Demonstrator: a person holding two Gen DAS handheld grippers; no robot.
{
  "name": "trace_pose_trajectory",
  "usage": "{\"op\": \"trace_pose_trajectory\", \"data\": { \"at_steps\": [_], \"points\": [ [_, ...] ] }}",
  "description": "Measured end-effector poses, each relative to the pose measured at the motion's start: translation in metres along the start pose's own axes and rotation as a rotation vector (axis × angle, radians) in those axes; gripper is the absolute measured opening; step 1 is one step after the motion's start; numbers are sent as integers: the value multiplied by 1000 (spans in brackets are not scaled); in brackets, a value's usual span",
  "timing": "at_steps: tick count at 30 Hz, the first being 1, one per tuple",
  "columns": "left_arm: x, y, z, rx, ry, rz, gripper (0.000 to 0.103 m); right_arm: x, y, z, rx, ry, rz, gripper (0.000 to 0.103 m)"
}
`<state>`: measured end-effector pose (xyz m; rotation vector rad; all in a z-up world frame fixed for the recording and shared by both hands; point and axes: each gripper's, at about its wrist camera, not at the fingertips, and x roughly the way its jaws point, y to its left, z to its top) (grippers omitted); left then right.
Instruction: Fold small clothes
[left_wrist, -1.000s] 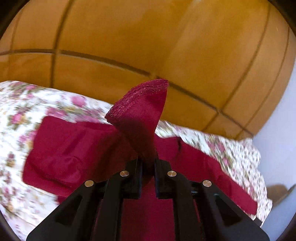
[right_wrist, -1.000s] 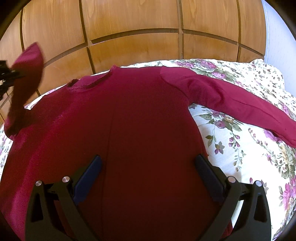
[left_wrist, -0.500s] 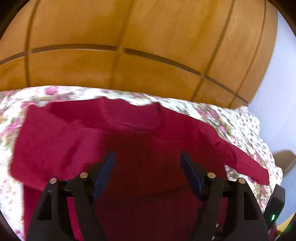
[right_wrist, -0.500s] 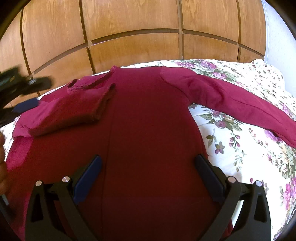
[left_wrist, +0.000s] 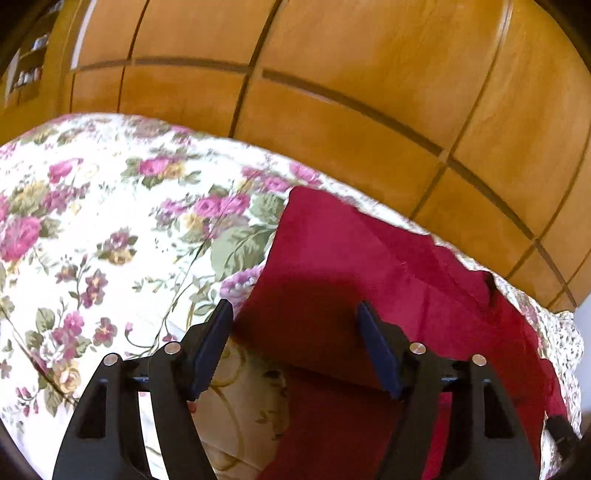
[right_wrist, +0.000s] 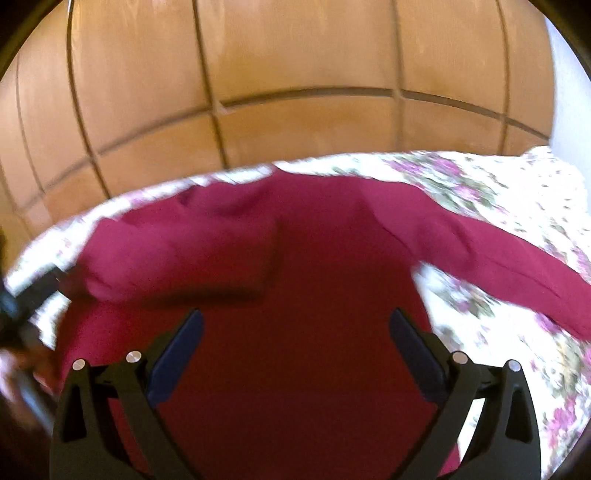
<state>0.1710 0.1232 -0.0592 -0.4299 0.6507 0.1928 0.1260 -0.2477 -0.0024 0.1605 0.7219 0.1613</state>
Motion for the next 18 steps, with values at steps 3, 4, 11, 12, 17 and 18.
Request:
{"op": "trace_pose_trajectory", "data": {
  "at_steps": [3,4,11,12,17,18],
  "points": [
    [5,-4,-1,21,18,-3,69,32,2,19,113,123,114,78],
    [3,-2,-2,25,16,-9,69,44,0,21,150,166,133,66],
    [3,-1,9,-10,31,-2,69,69,-11,44,231,144,132,8],
    [2,-1,11,-14,13,-1,69,61,-10,50,195,90,98,8],
    [33,-8,5,27,135,41,69,76,-23,50,172,105,24,8],
    [38,-5,5,14,160,45,69,86,-28,41,182,138,16,9]
  ]
}}
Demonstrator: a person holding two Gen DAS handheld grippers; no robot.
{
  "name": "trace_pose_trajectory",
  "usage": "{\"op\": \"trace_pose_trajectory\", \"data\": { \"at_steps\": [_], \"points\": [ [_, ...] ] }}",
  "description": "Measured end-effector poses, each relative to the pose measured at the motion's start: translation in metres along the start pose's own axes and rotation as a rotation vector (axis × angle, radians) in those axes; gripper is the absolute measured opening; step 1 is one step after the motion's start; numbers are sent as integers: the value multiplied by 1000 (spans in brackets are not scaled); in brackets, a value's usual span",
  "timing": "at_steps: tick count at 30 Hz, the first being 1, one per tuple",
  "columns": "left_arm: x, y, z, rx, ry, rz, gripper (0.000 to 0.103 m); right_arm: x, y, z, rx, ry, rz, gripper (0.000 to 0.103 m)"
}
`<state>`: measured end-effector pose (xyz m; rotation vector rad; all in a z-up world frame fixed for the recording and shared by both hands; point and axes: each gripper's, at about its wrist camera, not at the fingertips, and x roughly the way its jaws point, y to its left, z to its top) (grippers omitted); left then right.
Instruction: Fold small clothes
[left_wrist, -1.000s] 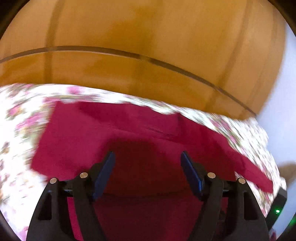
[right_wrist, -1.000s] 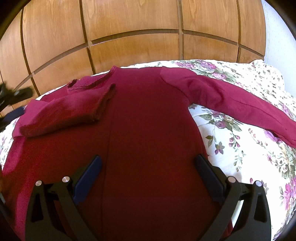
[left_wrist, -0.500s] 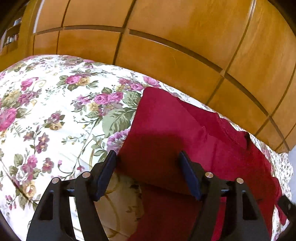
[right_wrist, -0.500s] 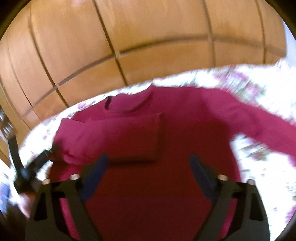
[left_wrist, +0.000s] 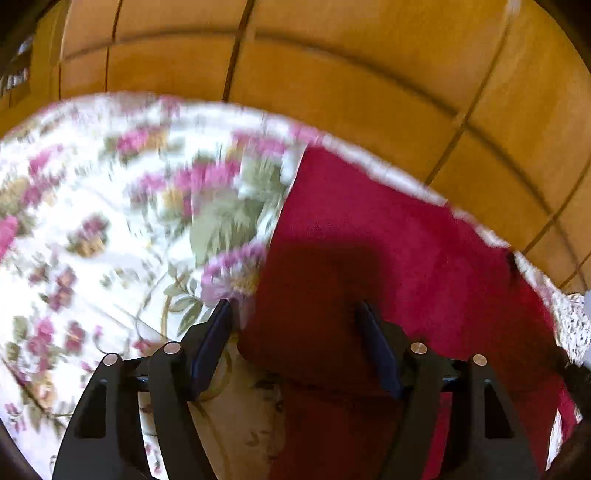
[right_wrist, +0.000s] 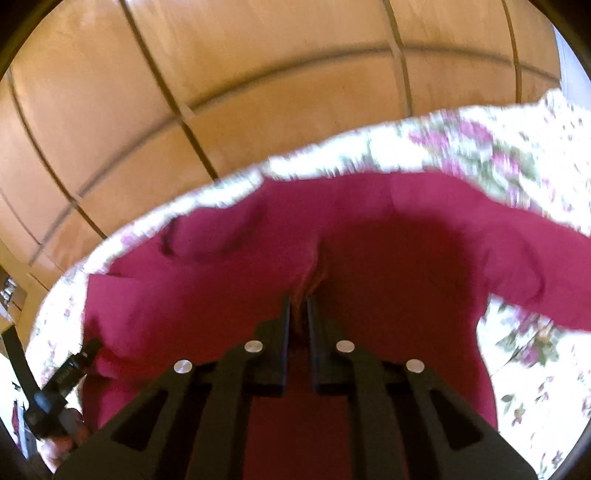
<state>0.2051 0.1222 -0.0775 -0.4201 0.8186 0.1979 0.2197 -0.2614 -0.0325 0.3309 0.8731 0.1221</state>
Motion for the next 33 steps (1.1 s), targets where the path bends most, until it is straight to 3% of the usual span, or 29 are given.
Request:
{"op": "trace_pose_trajectory", "data": {
  "at_steps": [1,6,8,9,10,12,15,20,24,28,33],
  "points": [
    [1,0,0,-1,-1,1,69,6,-7,-8,12,22,1,10],
    [-1,2,-2,-13,-17,-5,68,5,-20,-22,58,-26,81,15],
    [-3,4,-2,-23,-20,-18,68,-6,-22,-22,91,-53,112,32],
    [-4,5,-3,-29,-24,-26,68,-19,-28,-26,134,-95,145,51],
    [-4,6,-4,-34,-28,-32,68,-33,-35,-29,167,-128,162,60],
    [-6,8,-4,-46,-38,-48,70,-52,-59,-38,249,-153,174,59],
    [-8,8,-4,-49,-44,-42,72,-71,-106,-49,414,-162,183,48],
    [-19,4,-7,-33,-62,-3,75,-106,-202,-69,695,-238,97,49],
    [-27,7,-12,-37,-79,-3,78,-134,-271,-86,912,-369,77,51],
    [-24,8,-11,-41,-62,-4,79,-147,-312,-96,1075,-475,128,48],
    [-23,9,-12,-46,-59,-16,80,-154,-338,-94,1147,-525,95,45]
  ]
}}
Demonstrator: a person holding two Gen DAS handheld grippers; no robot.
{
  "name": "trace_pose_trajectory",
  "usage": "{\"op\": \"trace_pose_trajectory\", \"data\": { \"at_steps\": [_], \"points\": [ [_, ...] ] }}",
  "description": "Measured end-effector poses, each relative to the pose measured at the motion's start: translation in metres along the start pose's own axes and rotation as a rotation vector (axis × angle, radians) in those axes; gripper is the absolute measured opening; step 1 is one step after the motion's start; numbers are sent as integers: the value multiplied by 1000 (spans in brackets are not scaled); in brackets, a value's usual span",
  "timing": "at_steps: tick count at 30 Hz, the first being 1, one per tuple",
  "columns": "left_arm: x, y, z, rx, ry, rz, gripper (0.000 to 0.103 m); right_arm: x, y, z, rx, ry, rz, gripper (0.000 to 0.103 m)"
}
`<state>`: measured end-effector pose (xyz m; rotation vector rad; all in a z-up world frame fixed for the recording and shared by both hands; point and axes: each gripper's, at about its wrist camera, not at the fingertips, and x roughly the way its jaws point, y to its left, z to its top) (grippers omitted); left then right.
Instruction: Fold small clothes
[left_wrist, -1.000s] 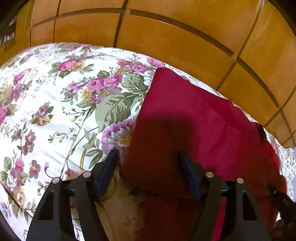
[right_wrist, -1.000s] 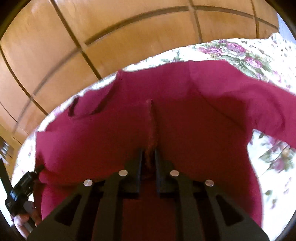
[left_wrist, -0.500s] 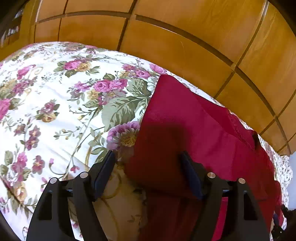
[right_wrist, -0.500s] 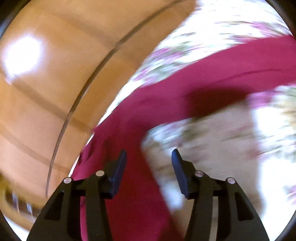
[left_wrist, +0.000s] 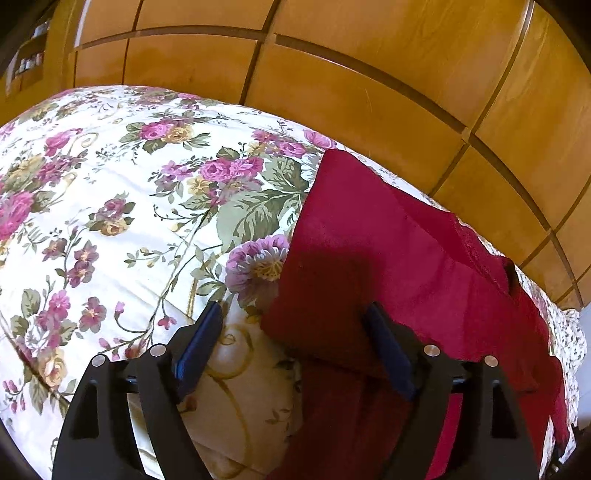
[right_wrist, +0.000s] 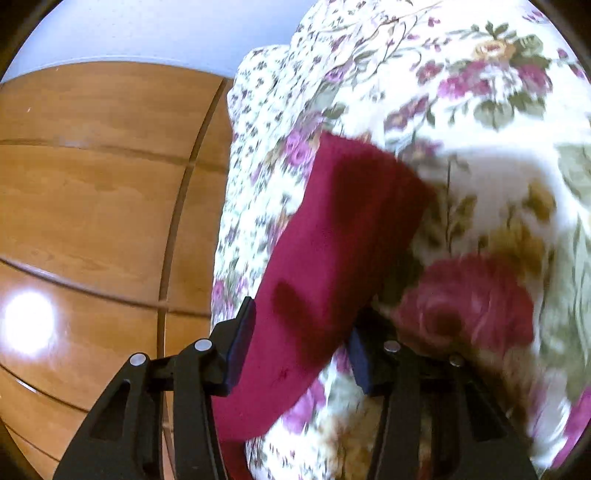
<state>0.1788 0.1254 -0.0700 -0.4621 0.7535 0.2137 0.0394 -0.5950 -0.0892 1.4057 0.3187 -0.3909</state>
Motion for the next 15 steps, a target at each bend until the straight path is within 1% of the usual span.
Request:
{"op": "trace_pose_trajectory", "data": {
  "at_steps": [2,4,5,7,8,9,12,15],
  "points": [
    [2,-1,0,0,4,0,81,2,1,5,4,-11,-24,37],
    [4,-2,0,3,5,-1,82,5,-5,8,16,-4,-67,11],
    [4,-2,0,4,7,-2,83,3,-12,11,24,8,-70,7],
    [6,-3,1,6,14,-3,85,2,-14,14,39,37,-54,5],
    [7,-3,1,8,15,-6,86,0,-12,16,34,45,-57,7],
    [7,-4,1,9,17,-6,86,-5,-9,19,21,39,-65,7],
    [8,-6,1,16,22,-7,88,-20,-4,25,-9,-23,-69,7],
    [10,-6,2,13,23,-12,89,-18,-6,30,-16,-25,-111,7]
  ]
}}
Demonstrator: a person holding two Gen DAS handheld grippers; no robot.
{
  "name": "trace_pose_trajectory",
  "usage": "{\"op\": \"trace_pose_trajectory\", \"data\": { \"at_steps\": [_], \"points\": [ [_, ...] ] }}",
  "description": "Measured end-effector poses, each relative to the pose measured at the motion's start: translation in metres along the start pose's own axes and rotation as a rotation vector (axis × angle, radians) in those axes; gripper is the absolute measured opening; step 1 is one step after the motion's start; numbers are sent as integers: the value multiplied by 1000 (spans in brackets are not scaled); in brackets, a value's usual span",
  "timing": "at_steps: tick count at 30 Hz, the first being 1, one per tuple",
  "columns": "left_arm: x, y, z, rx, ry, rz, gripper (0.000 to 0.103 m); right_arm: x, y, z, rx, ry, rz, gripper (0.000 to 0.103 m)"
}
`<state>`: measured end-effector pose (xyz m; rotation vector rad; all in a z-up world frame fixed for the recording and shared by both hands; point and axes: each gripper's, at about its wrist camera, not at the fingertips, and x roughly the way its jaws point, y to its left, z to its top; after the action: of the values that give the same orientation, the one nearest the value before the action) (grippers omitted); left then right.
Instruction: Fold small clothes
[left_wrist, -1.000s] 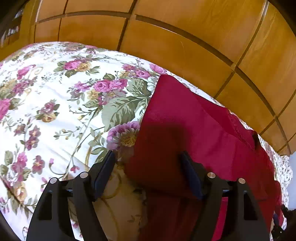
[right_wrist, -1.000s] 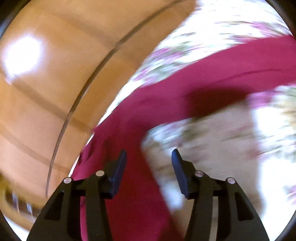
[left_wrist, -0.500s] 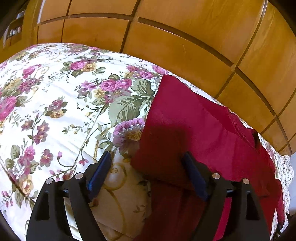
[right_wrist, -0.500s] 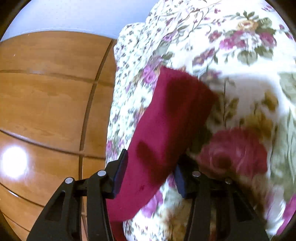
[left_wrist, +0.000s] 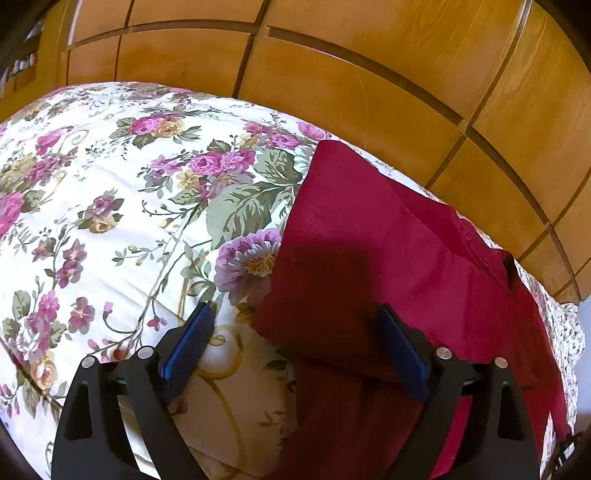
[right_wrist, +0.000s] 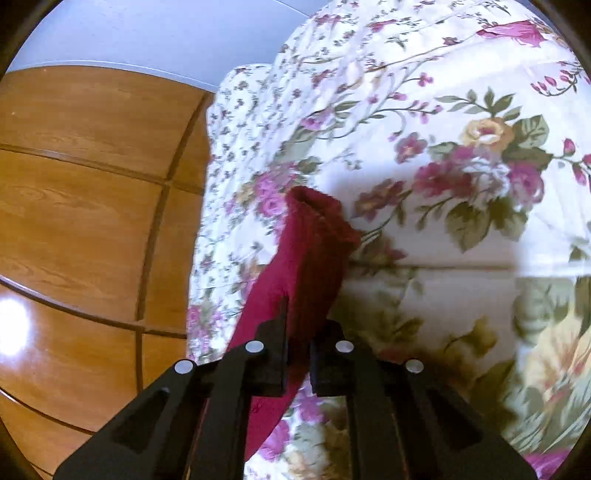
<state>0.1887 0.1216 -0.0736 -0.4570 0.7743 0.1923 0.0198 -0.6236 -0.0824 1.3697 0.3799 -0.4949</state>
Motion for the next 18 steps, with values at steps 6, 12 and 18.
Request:
{"op": "trace_pose_trajectory", "data": {
  "at_steps": [6,12,18],
  "points": [
    [1,0,0,-4,0,-4,89,1,16,9,-76,-20,-60,6],
    [1,0,-1,-7,-1,-14,91,7,46,23,-190,-39,-143,6],
    [0,-1,-1,-7,-5,-25,92,-2,71,5,-284,-26,-160,6]
  ]
}}
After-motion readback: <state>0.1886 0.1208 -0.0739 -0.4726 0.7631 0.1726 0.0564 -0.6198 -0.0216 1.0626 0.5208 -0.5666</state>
